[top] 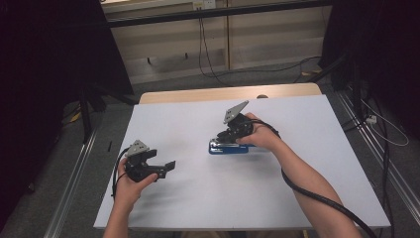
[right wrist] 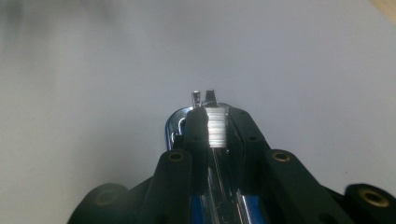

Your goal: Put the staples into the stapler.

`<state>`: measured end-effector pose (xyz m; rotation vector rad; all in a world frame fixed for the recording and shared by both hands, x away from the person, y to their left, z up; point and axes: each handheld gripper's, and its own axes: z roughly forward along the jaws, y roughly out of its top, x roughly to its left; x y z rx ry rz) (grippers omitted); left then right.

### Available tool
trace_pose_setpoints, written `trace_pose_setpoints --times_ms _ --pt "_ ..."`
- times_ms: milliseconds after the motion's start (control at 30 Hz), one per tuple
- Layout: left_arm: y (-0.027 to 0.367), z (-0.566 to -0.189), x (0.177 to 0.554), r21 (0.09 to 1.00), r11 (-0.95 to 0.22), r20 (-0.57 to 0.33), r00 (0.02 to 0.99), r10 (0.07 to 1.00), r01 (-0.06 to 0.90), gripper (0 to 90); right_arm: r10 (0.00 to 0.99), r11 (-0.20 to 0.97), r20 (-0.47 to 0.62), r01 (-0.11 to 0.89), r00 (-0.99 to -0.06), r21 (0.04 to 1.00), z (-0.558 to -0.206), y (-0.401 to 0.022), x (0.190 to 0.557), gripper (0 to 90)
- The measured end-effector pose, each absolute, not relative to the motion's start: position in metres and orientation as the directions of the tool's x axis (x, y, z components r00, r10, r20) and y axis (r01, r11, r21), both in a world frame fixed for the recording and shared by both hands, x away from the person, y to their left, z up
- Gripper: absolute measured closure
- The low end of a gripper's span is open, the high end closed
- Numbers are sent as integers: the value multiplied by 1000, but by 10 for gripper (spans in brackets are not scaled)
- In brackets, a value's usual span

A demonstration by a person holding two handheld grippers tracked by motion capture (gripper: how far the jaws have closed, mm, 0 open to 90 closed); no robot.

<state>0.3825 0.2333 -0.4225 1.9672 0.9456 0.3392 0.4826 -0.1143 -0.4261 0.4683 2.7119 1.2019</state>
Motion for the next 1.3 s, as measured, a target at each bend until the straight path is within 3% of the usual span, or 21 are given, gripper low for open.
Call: trace_pose_setpoints --times_ms 1300 --pt "236 -422 383 820 -296 -124 657 743 490 82 283 645 -1 189 -959 740 -432 -111 488 797"
